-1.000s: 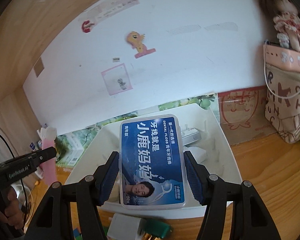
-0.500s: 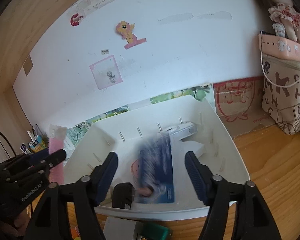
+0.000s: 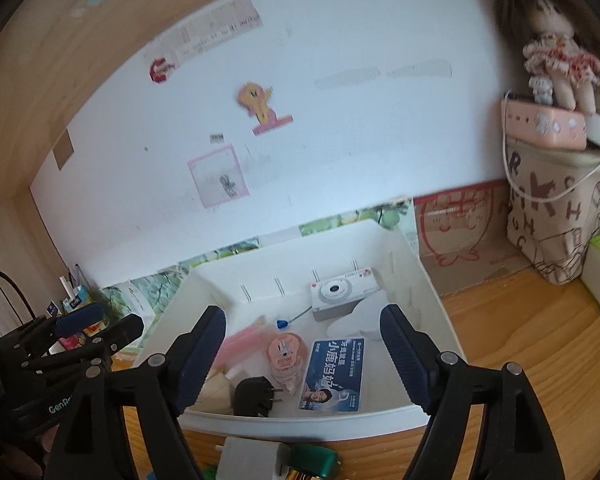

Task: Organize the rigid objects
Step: 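Open both grippers to drop the curlers and floss box into the bin, then withdraw both tools from the bin back toward the Rubik's cube and clear box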

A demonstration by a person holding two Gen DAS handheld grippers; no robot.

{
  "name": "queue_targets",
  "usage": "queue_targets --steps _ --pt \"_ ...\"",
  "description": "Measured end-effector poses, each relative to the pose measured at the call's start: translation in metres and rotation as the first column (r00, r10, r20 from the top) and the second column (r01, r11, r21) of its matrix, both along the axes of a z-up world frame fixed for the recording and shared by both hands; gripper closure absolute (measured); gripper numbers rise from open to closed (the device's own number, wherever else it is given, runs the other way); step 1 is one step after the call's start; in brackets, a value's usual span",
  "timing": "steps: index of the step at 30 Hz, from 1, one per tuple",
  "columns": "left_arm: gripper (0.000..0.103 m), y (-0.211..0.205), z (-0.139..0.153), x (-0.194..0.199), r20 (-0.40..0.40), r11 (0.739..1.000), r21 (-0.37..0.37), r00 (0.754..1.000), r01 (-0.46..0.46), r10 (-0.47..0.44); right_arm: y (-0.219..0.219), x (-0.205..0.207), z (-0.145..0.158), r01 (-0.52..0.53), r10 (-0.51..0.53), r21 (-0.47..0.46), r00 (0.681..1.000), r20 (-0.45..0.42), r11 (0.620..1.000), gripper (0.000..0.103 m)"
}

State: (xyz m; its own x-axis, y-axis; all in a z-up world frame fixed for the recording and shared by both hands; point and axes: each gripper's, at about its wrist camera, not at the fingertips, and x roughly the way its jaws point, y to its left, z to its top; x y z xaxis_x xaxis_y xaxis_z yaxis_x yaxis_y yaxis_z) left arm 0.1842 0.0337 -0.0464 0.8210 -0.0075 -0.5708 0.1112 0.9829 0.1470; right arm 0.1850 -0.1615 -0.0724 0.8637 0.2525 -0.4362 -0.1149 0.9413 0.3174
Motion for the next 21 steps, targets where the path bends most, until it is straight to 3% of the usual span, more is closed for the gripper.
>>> queue_targets --steps 9,15,21 --pt "0.028 0.010 0.026 -0.029 0.073 0.999 -0.037 0.997 -0.001 0.004 -0.010 -0.036 0.027 0.049 -0.051 0.028 0.996 0.067 0.998 0.021" --pt "0.028 0.017 0.038 -0.044 0.092 0.997 -0.073 0.996 -0.009 0.016 -0.018 -0.055 0.038 0.072 -0.075 0.056 0.995 0.067 0.996 0.021" --pt "0.028 0.025 0.042 -0.056 0.059 0.993 -0.121 0.998 -0.017 0.025 -0.025 -0.071 0.045 0.081 -0.086 0.074 0.994 0.063 0.994 0.021"
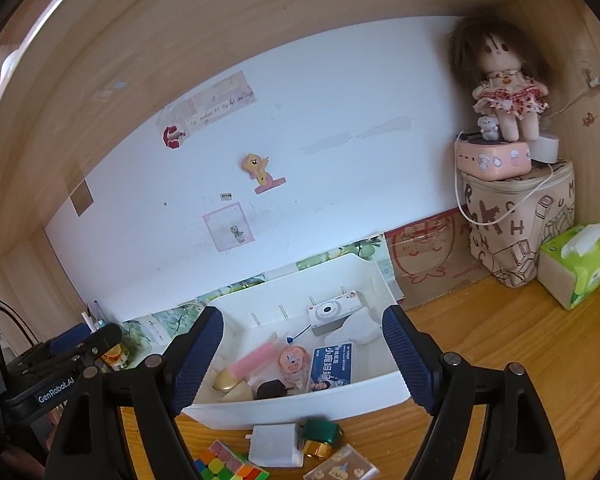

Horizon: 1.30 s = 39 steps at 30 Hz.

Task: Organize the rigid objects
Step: 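Withdraw both tools from the bin back toward the Rubik's cube and clear box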

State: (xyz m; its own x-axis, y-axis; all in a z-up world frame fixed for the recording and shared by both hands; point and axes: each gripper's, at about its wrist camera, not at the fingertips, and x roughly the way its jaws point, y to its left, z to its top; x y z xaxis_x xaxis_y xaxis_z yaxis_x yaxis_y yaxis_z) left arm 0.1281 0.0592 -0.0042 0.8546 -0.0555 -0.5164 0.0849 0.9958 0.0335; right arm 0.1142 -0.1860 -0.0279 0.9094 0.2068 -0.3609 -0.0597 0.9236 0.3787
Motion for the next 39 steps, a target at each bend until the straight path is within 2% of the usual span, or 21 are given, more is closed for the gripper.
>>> queue_targets --steps 8,15,19,25,32,39 --pt "0.028 0.011 -0.008 -0.014 -0.041 0.999 -0.025 0.999 -0.028 0.027 -0.004 -0.009 0.002 -0.016 0.017 0.036 0.999 -0.036 0.999 0.020" --pt "0.028 0.023 -0.021 -0.021 -0.106 0.997 -0.051 0.993 -0.060 0.054 -0.004 -0.012 -0.010 -0.029 0.041 0.108 0.993 -0.114 0.994 0.020" --pt "0.026 0.027 -0.031 -0.019 -0.168 0.993 -0.088 0.984 -0.077 0.062 -0.003 -0.010 -0.021 -0.029 0.055 0.148 0.983 -0.176 0.989 0.020" --pt "0.025 0.031 -0.049 -0.014 -0.268 0.986 -0.137 0.962 -0.090 0.050 0.001 -0.007 -0.039 -0.015 0.067 0.178 0.955 -0.289 0.984 0.020" --pt "0.025 0.035 -0.070 -0.005 -0.391 0.973 -0.196 0.920 -0.120 0.034 0.005 -0.003 -0.061 0.005 0.083 0.211 0.911 -0.404 0.978 0.020" --pt "0.025 0.037 -0.083 -0.001 -0.462 0.964 -0.224 0.887 -0.142 0.023 0.009 0.000 -0.078 0.020 0.091 0.220 0.871 -0.483 0.975 0.020"
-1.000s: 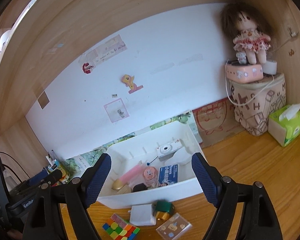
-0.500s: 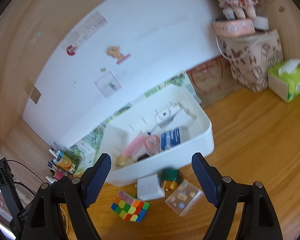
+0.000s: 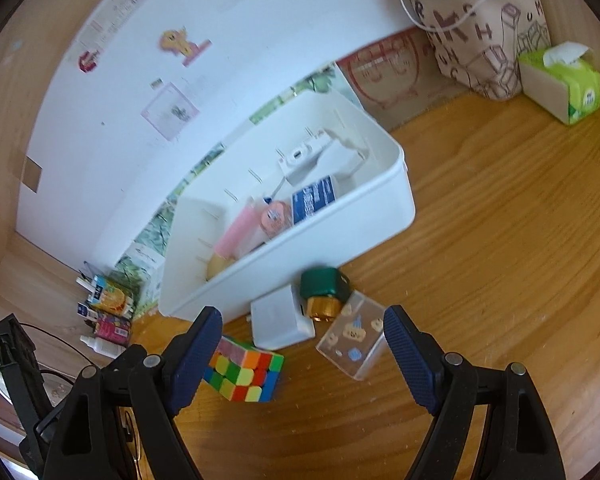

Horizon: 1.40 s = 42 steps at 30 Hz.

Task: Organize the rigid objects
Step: 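Withdraw both tools from the bin back toward the Rubik's cube and clear box, then lower the left tool over the Rubik's cube while the right tool lowers over the clear box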

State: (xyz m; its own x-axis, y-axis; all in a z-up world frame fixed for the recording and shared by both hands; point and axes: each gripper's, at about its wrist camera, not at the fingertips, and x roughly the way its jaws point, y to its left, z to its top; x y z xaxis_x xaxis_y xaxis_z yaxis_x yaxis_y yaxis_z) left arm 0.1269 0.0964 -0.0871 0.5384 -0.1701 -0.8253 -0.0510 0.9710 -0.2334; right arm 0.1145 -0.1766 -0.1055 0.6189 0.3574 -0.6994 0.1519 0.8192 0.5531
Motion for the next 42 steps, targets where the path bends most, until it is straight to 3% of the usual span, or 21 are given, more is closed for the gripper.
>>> queue_targets --steps 18,24,42 --pt "0.022 0.002 -0.037 0.014 -0.213 0.995 -0.102 0.977 -0.010 -0.012 0.021 0.012 -0.037 -0.046 0.027 -0.090 0.979 -0.200 0.995 0.020" --pt "0.022 -0.008 -0.042 0.019 -0.232 0.991 -0.125 0.970 0.039 -0.068 0.025 0.020 -0.044 -0.061 0.027 -0.148 0.975 -0.222 0.987 0.020" --pt "0.021 -0.034 -0.052 0.027 -0.272 0.968 -0.168 0.935 0.185 -0.226 0.035 0.038 -0.062 -0.119 0.063 -0.206 0.963 -0.261 0.971 0.020"
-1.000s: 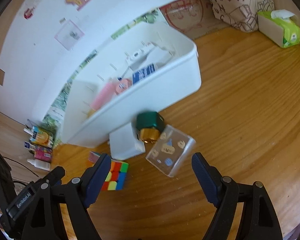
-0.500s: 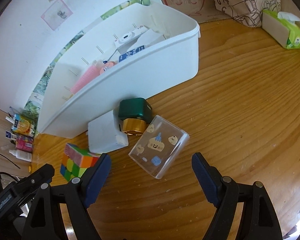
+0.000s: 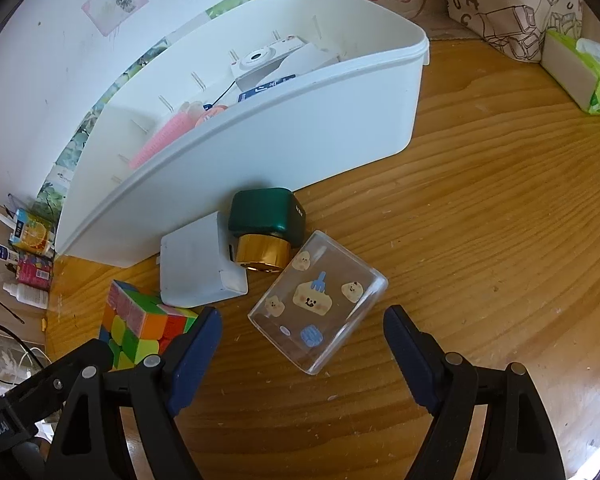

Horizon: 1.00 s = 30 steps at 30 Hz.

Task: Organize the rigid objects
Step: 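Lower the left tool over the Rubik's cube while the right tool lowers over the clear box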

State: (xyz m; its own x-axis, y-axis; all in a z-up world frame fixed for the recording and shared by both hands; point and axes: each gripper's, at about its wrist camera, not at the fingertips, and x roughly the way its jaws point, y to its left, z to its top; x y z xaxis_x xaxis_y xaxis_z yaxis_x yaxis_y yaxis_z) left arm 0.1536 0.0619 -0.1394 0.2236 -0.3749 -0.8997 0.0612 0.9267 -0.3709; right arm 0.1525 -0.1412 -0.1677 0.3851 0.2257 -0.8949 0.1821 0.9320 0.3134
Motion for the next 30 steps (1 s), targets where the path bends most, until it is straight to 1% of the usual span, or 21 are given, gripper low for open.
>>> queue_targets --steps 3,6,12,22,30 --pt "0.021 -0.004 -0.002 0.000 -0.009 1.000 0.001 1.000 0.017 -0.017 0.001 0.001 -0.001 -0.009 0.009 -0.012 1.000 0.003 1.000 0.024" --pt "0.021 -0.009 -0.003 0.001 -0.020 0.999 0.004 0.999 0.034 -0.034 0.002 0.001 -0.003 -0.019 0.019 -0.021 1.000 0.004 1.000 0.025" --pt "0.021 -0.016 -0.007 0.002 -0.042 0.998 0.014 0.997 0.062 -0.061 0.002 0.001 -0.004 -0.035 0.036 -0.035 0.999 0.019 0.999 0.034" --pt "0.021 -0.024 -0.014 0.004 -0.067 0.995 0.045 0.994 0.093 -0.090 -0.004 -0.002 -0.004 -0.044 0.045 -0.034 0.998 0.040 0.998 0.036" --pt "0.021 -0.029 -0.021 0.009 -0.077 0.989 0.102 0.992 0.109 -0.102 -0.010 -0.003 -0.002 -0.028 0.030 -0.037 0.999 0.041 0.999 0.039"
